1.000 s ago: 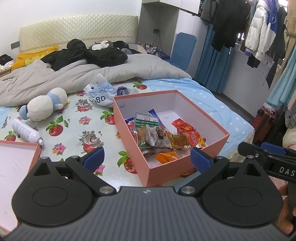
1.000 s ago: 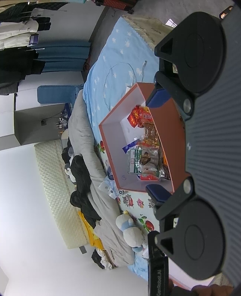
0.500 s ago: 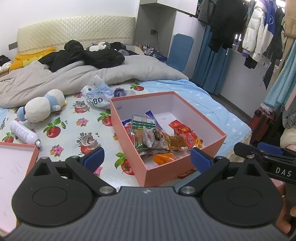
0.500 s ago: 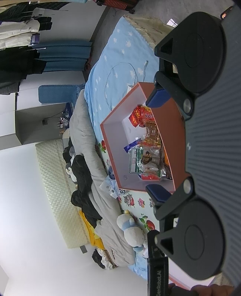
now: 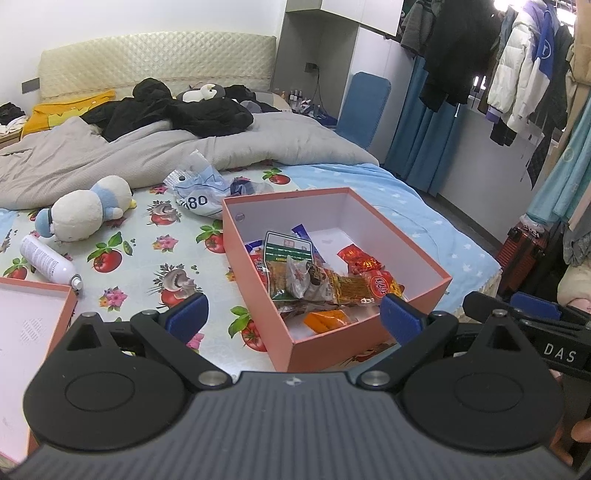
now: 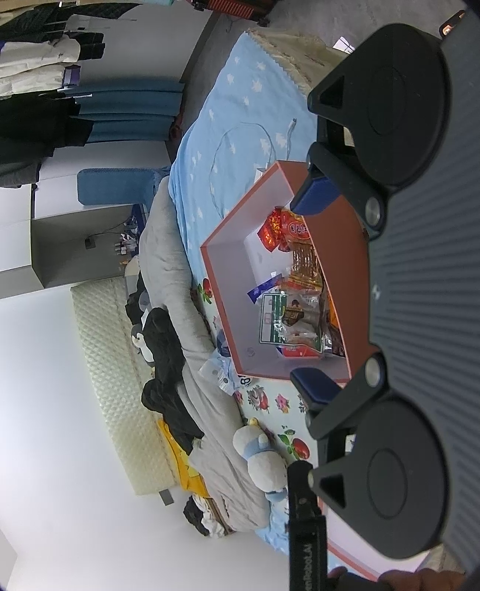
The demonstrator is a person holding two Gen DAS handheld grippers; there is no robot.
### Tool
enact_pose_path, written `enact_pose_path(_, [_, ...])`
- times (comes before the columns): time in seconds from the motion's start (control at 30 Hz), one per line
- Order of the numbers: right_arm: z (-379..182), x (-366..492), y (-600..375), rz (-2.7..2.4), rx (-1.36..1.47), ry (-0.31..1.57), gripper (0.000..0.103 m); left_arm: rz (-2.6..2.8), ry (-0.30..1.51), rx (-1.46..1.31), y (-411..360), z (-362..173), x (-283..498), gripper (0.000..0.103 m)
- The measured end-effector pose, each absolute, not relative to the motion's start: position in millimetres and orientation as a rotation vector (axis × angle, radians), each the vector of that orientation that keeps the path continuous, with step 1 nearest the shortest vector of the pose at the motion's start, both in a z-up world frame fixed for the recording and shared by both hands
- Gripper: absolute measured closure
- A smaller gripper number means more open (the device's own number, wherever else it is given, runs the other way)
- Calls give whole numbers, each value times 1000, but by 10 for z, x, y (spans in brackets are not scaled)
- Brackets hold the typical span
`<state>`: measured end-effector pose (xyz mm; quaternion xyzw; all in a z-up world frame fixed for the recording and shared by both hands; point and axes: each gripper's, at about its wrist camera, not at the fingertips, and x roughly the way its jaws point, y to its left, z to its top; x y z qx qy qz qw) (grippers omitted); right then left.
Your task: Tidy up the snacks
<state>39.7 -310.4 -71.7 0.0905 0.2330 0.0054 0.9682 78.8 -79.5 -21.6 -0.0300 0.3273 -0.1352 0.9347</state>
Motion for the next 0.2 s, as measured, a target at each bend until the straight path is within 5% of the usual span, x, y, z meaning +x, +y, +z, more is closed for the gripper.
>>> enact_pose_path(0.2, [-713,386,-3092,10,183,474,12,-288,666,-71,-781,-186,764,2])
